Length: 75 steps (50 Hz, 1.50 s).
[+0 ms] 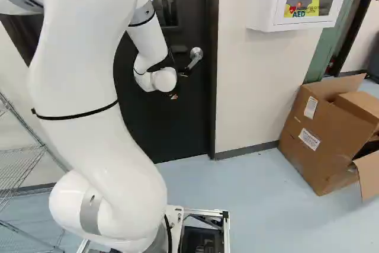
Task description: Open the door and move inside
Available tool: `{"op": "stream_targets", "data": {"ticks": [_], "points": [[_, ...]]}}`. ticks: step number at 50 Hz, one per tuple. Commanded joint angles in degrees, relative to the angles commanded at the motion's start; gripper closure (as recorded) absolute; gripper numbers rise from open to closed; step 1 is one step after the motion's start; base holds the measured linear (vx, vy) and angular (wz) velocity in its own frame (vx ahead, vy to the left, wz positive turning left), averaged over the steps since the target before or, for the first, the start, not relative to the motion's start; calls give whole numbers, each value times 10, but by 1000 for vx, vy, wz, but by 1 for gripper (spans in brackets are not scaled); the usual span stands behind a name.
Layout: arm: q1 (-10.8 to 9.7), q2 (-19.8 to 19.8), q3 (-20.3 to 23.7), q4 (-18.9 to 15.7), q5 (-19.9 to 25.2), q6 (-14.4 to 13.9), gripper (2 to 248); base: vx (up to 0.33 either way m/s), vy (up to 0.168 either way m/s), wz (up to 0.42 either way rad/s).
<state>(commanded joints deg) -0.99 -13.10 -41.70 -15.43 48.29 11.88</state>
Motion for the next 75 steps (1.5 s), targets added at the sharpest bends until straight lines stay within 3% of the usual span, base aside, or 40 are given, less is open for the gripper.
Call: {"op": "stream_targets", "data": {"ticks": [39, 75], "points": [[0, -37, -1, 0, 0, 0, 3, 0, 0, 0], [0, -5, 5, 0, 0, 0, 3, 0, 0, 0]]}}
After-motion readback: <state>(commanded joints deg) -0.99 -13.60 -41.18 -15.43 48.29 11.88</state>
